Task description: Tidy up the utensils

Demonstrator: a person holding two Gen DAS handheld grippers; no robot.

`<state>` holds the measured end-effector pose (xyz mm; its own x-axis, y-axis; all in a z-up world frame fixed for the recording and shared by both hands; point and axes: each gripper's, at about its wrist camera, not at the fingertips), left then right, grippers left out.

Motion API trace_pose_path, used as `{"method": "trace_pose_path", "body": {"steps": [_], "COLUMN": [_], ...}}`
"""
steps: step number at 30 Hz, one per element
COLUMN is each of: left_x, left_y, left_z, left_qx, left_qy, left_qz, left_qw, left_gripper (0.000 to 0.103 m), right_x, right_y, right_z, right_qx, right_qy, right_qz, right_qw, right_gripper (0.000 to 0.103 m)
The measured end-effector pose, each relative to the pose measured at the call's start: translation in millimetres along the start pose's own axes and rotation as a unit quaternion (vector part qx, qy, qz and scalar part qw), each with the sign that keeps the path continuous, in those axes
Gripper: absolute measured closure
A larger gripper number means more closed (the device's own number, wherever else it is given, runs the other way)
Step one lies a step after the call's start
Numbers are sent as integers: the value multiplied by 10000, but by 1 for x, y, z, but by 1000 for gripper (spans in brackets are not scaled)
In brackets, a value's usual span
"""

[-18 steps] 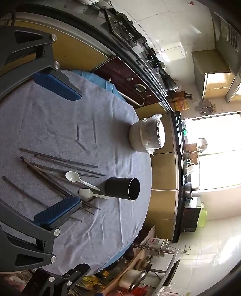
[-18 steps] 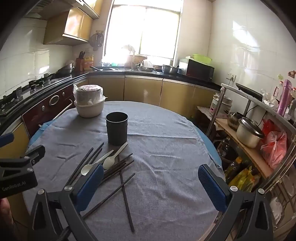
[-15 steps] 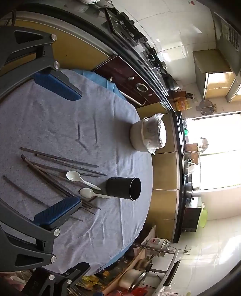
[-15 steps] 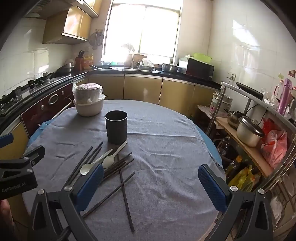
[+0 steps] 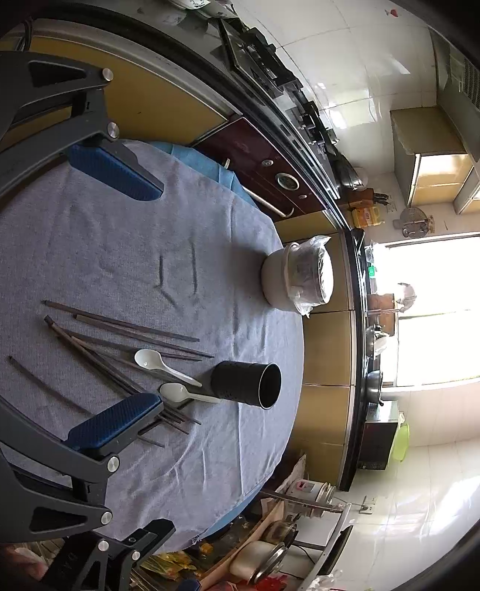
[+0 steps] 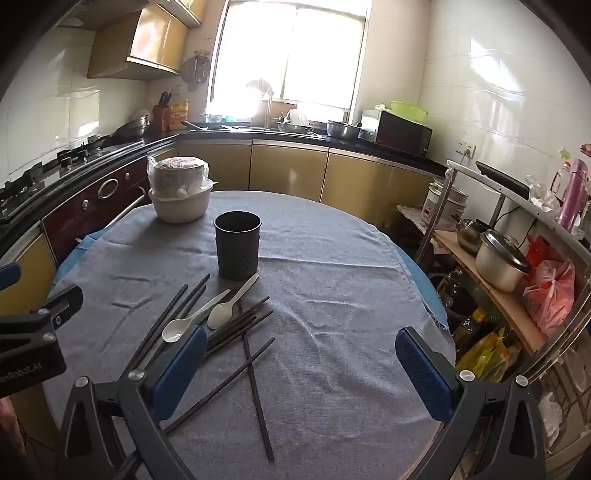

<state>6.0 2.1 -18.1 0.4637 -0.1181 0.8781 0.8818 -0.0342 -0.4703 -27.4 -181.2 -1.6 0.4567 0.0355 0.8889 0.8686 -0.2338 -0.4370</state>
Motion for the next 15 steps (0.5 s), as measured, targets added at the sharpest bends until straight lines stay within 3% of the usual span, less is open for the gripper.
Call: {"method": "trace_pose_path", "body": {"steps": [15], "left_x": [-4], "left_y": [4], "left_z": [10], "left_qx": [101], "left_qy": [-21], "left_qz": [-4], "left_qw": [9999], "left_gripper": [0], "right_x": [-2], "right_y": [8], "right_z": [10], "right_qx": [61], "right_qy": [-67], "right_qz": [154], "right_qw": [9998], "right_gripper": [0]}}
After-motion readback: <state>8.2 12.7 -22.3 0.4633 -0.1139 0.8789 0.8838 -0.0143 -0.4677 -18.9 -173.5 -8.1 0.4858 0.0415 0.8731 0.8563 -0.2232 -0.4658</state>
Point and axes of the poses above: each gripper's, at about its wrist camera, not at the fingertips, and y roughly the way its jaws point, z to its left, x to its top, and after that the axes turned 11 degrees about -z, right-handed
